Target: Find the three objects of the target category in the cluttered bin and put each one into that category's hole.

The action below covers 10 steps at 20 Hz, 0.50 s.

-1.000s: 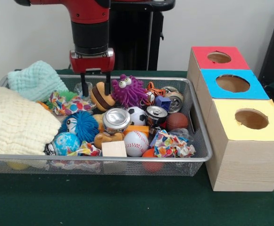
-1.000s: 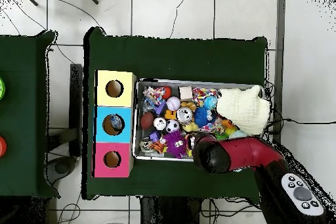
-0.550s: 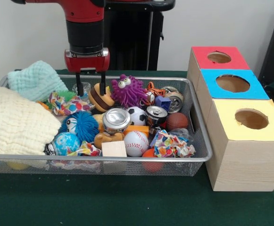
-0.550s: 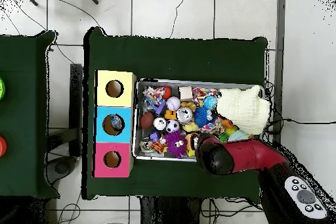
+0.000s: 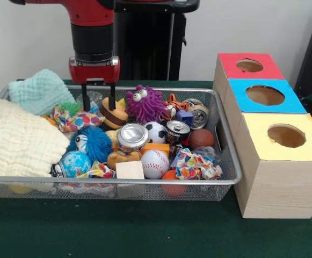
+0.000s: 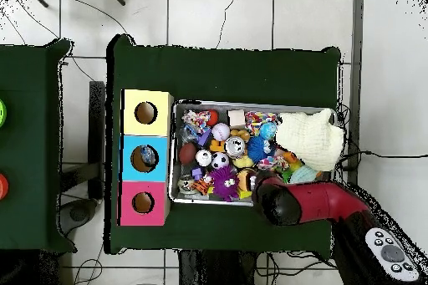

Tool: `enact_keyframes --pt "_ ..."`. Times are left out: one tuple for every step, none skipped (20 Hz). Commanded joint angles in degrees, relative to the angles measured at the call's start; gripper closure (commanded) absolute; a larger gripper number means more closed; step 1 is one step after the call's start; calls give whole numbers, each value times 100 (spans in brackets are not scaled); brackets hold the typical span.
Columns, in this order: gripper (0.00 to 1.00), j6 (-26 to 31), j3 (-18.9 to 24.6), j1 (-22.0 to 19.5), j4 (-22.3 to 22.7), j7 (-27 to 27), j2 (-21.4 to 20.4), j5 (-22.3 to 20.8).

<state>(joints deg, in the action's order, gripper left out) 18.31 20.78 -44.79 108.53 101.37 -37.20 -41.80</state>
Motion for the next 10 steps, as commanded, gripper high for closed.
enact_keyframes --pt "0 -219 -218 -41 -57 318 245 -191" --pt "0 -214 -202 -83 0 278 189 -177" --pt "0 -166 -146 -159 40 209 159 -129" --pt "0 -133 -126 -193 39 159 136 -119" --pt "0 -104 -103 -231 39 115 129 -110" --pt "0 -89 -97 -242 15 96 150 -114" --pt "0 -89 -109 -235 -3 96 167 -130" --pt "0 -95 -124 -224 -18 106 186 -144" --pt "0 -125 -162 -190 -35 136 208 -173" --pt "0 -154 -200 -156 -52 167 229 -202"
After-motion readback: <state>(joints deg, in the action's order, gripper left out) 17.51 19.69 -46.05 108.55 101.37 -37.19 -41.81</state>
